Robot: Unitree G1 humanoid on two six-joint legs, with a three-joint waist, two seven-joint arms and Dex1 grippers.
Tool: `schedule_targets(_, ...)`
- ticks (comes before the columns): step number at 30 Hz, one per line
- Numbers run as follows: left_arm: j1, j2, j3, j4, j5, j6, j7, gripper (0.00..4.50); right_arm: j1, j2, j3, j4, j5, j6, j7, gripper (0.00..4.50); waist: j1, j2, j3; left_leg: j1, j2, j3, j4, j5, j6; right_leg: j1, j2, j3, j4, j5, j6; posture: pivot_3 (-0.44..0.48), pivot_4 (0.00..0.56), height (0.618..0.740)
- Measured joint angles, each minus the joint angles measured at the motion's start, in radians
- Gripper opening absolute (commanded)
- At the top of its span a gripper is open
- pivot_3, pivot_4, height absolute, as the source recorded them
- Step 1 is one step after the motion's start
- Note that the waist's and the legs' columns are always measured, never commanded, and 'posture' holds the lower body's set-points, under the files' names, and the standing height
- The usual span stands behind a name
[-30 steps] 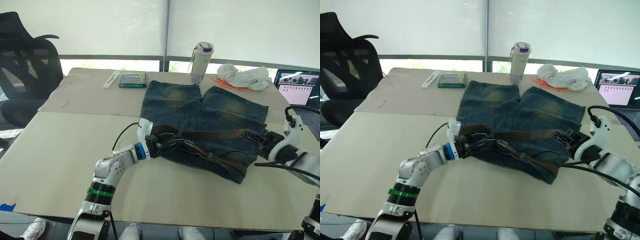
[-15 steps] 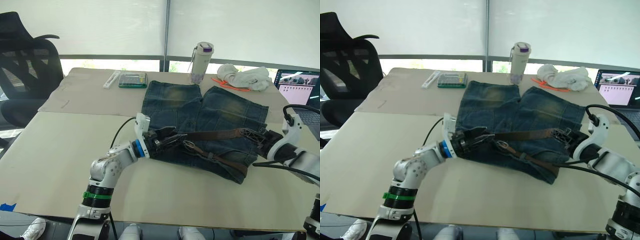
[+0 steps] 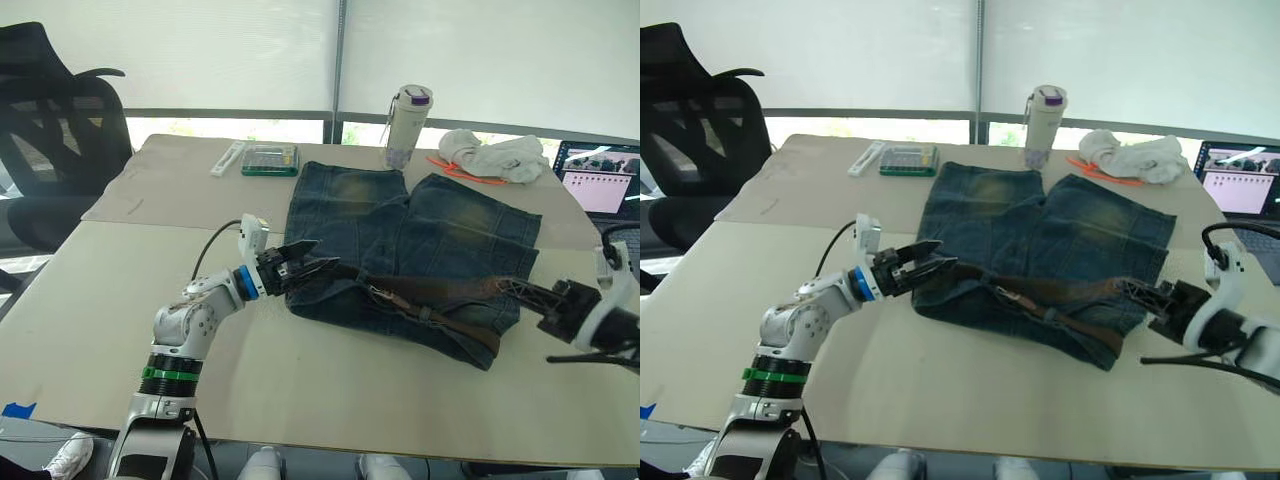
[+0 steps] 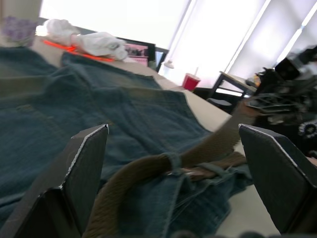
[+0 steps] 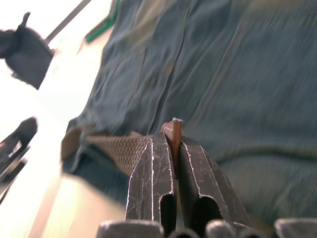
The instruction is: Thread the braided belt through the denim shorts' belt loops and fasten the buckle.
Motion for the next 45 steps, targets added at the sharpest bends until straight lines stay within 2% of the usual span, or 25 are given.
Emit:
schedule_targets(4, 0.000, 0.001, -0.002, 0.019, 0.032, -0.021, -0.008, 4.43, 0.030, -0.032, 0.001, -0.007, 0.087, -0.022, 0.004, 0.00, -0.005, 0.000, 0.000, 0.000, 0.000, 0.000, 0.000, 0.000, 0.000, 0.000, 0.000, 0.000, 0.000, 0.000, 0.000, 0.000, 0.150, 0.737)
schedule_targets(11, -0.001, -0.003, -0.038, 0.097, 0.102, -0.053, -0.020, 4.43, 0.031, -0.037, 0.039, -0.003, 0.090, -0.091, -0.009, 0.00, -0.007, 0.000, 0.000, 0.000, 0.000, 0.000, 0.000, 0.000, 0.000, 0.000, 0.000, 0.000, 0.000, 0.000, 0.000, 0.000, 0.150, 0.737)
schedule_targets(16, -0.051, -0.044, -0.075, 0.248, 0.153, -0.078, -0.038, 4.43, 0.023, -0.021, 0.084, -0.016, 0.050, -0.134, -0.009, 0.00, -0.006, 0.000, 0.000, 0.000, 0.000, 0.000, 0.001, 0.000, 0.000, 0.000, 0.000, 0.000, 0.001, 0.000, 0.000, 0.000, 0.150, 0.737)
schedule_targets(21, -0.101, -0.046, -0.076, 0.346, 0.192, -0.102, -0.060, 4.43, 0.022, -0.021, 0.097, -0.021, 0.036, -0.150, -0.006, 0.00, -0.006, 0.000, 0.000, 0.000, 0.000, 0.000, 0.001, 0.000, 0.000, 0.000, 0.000, 0.000, 0.001, 0.000, 0.000, 0.000, 0.150, 0.737)
schedule_targets(25, -0.101, -0.041, -0.075, 0.368, 0.192, -0.101, -0.104, 3.30, 0.023, -0.021, 0.099, -0.028, 0.011, -0.153, -0.004, 0.00, -0.006, 0.000, 0.000, 0.000, 0.000, 0.000, 0.001, 0.000, 0.000, 0.000, 0.000, 0.000, 0.001, 0.000, 0.000, 0.000, 0.150, 0.737)
schedule_targets(33, -0.098, -0.012, -0.074, 0.368, 0.190, -0.058, -0.182, 0.57, 0.023, -0.021, 0.103, -0.029, -0.014, -0.166, -0.004, 0.00, -0.007, 0.000, 0.000, 0.000, 0.000, 0.000, 0.001, 0.000, 0.000, 0.000, 0.000, 0.000, 0.001, 0.000, 0.000, 0.000, 0.150, 0.737)
schedule_targets(35, -0.095, -0.005, -0.074, 0.368, 0.190, -0.055, -0.193, 0.03, 0.023, -0.021, 0.103, -0.029, -0.023, -0.166, -0.003, 0.00, -0.007, 0.000, 0.000, 0.000, 0.000, 0.000, 0.001, 0.000, 0.000, 0.000, 0.000, 0.000, 0.001, 0.000, 0.000, 0.000, 0.150, 0.737)
schedule_targets(41, -0.093, -0.004, -0.062, 0.368, 0.187, -0.041, -0.206, 0.03, 0.022, -0.021, 0.103, -0.029, -0.029, -0.168, 0.002, 0.00, -0.008, 0.000, 0.000, 0.000, 0.000, 0.000, 0.001, 0.000, 0.000, 0.000, 0.000, 0.000, 0.002, 0.000, 0.000, 0.000, 0.150, 0.737)
schedule_targets(45, -0.093, -0.010, -0.020, 0.363, 0.131, -0.001, -0.229, 0.03, 0.022, -0.021, 0.105, -0.025, -0.067, -0.171, 0.017, 0.00, -0.009, 0.000, 0.000, 0.000, 0.000, 0.000, 0.001, 0.000, 0.000, 0.000, 0.000, 0.000, 0.002, 0.000, 0.000, 0.000, 0.150, 0.737)
